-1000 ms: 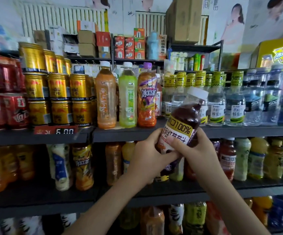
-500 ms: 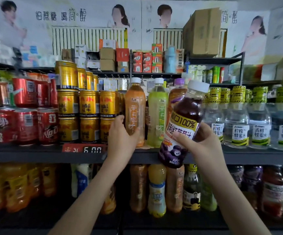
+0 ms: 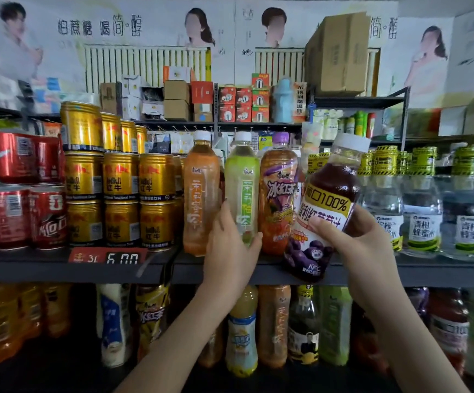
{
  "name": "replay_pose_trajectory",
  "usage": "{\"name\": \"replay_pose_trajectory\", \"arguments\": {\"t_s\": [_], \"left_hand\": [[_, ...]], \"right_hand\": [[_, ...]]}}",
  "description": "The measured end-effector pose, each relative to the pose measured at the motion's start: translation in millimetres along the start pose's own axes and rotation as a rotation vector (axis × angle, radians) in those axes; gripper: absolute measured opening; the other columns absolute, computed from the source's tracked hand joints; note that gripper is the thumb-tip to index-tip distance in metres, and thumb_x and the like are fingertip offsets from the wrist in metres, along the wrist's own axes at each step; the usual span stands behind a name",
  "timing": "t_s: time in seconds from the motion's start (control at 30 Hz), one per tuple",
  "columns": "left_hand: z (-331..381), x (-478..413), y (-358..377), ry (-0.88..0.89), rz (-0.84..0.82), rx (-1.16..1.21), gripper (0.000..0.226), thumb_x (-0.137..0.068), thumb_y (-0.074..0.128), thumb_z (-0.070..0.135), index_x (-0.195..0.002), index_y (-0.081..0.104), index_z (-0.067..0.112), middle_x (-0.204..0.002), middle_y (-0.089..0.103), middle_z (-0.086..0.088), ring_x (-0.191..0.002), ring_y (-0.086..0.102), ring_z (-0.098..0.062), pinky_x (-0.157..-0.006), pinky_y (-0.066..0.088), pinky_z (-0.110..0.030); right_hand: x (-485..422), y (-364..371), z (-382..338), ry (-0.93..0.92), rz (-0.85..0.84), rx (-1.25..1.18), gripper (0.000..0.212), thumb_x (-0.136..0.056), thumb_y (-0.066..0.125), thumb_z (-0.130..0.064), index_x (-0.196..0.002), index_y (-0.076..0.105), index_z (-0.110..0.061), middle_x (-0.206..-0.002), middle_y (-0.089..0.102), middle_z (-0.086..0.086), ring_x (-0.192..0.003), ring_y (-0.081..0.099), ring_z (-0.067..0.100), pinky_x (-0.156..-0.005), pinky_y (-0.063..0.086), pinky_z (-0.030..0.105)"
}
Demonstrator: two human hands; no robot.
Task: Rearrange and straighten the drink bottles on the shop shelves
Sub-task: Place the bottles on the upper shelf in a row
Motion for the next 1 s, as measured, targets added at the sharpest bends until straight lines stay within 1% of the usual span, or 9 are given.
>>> {"name": "replay_pose_trajectory", "arguments": {"t_s": [0.07, 0.13, 0.23, 0.47, 0.6, 0.73, 0.83, 0.93, 1.0], "left_hand": [[2.4, -1.6, 9.5, -0.051, -0.032, -0.063, 0.1, -0.087, 0.06, 0.045, -0.149, -0.012, 0.015, -0.143, 0.043, -0.009, -0.12, 0.053, -0.025, -0.092, 0.046, -0.032], [6.8, -3.7, 12.8, -0.056, -0.003, -0.174, 0.101, -0.089, 0.057, 0.046, -0.148, -0.017, 0.012, -0.137, 0.05, -0.01, -0.111, 0.059, -0.024, -0.082, 0.048, -0.029], [13.5, -9.5, 9.6, -0.061, 0.064, -0.312, 0.096, -0.091, 0.056, 0.044, -0.149, -0.01, 0.007, -0.129, 0.054, -0.012, -0.102, 0.063, -0.026, -0.074, 0.049, -0.03], [19.1, -22.3, 10.6, -0.106, 0.06, -0.455, 0.086, -0.092, 0.053, 0.045, -0.146, 0.007, -0.003, -0.127, 0.054, -0.018, -0.106, 0.061, -0.03, -0.076, 0.049, -0.035], [14.3, -26.6, 8.4, -0.156, 0.061, -0.343, 0.061, -0.093, 0.054, 0.043, -0.131, 0.035, 0.0, -0.121, 0.056, -0.016, -0.102, 0.061, -0.031, -0.072, 0.047, -0.034], [5.2, -20.6, -0.8, -0.164, 0.122, -0.161, 0.055, -0.085, 0.065, 0.041, -0.12, 0.046, 0.004, -0.112, 0.059, -0.012, -0.1, 0.06, -0.029, -0.074, 0.048, -0.034], [2.9, -8.4, -14.2, -0.163, 0.177, -0.078, 0.057, -0.08, 0.071, 0.041, -0.121, 0.051, 0.006, -0.112, 0.053, -0.008, -0.103, 0.053, -0.023, -0.074, 0.038, -0.022], [3.2, 10.6, -31.9, -0.108, 0.248, 0.024, 0.06, -0.074, 0.076, 0.039, -0.12, 0.053, 0.007, -0.112, 0.05, -0.005, -0.102, 0.051, -0.019, -0.082, 0.041, -0.019], [1.5, 18.6, -49.2, -0.086, 0.282, 0.047, 0.058, -0.073, 0.077, 0.038, -0.116, 0.055, 0.007, -0.107, 0.05, -0.002, -0.093, 0.048, -0.011, -0.074, 0.036, -0.006]], "right_hand": [[-3.7, -6.9, 0.9, -0.01, -0.006, -0.004, 0.038, -0.066, 0.078, -0.025, -0.1, 0.066, -0.014, -0.092, 0.074, 0.001, -0.085, 0.071, 0.02, -0.074, 0.056, 0.037], [-6.8, -10.4, 2.7, -0.019, -0.012, -0.008, 0.037, -0.066, 0.079, -0.025, -0.099, 0.066, -0.015, -0.092, 0.074, 0.001, -0.085, 0.071, 0.018, -0.077, 0.057, 0.04], [-9.4, -11.1, 5.7, -0.025, -0.024, -0.003, 0.05, -0.057, 0.08, -0.038, -0.1, 0.066, -0.017, -0.093, 0.074, -0.001, -0.088, 0.07, 0.018, -0.082, 0.056, 0.046], [-10.1, -7.5, 7.3, -0.062, -0.065, 0.073, 0.033, -0.066, 0.081, -0.029, -0.095, 0.067, -0.028, -0.09, 0.073, -0.011, -0.086, 0.069, 0.011, -0.085, 0.054, 0.046], [-9.7, -6.6, 5.6, -0.07, -0.063, 0.09, 0.029, -0.067, 0.081, -0.027, -0.09, 0.065, -0.032, -0.088, 0.072, -0.016, -0.084, 0.067, 0.003, -0.084, 0.055, 0.041], [-6.9, -8.4, 5.9, -0.063, -0.053, 0.078, 0.031, -0.069, 0.08, -0.025, -0.095, 0.066, -0.028, -0.088, 0.072, -0.016, -0.083, 0.067, 0.003, -0.084, 0.055, 0.039], [-3.6, -6.6, 4.8, -0.069, -0.041, 0.075, 0.028, -0.071, 0.08, -0.023, -0.095, 0.065, -0.025, -0.088, 0.072, -0.013, -0.083, 0.068, 0.004, -0.082, 0.056, 0.039], [1.6, 0.2, 4.6, -0.057, -0.03, 0.04, 0.027, -0.071, 0.08, -0.022, -0.094, 0.065, -0.024, -0.087, 0.073, -0.013, -0.082, 0.068, 0.005, -0.081, 0.056, 0.037], [3.0, 10.1, 5.6, -0.043, -0.037, 0.03, 0.027, -0.072, 0.079, -0.022, -0.094, 0.065, -0.023, -0.087, 0.073, -0.011, -0.082, 0.069, 0.007, -0.082, 0.056, 0.039]]}}
Point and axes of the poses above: each hand's wrist, its own x-axis away from the middle knuckle, its own y-axis out of the palm, z = x × y, the point moved 7 cm from there along -x, towards the middle knuckle
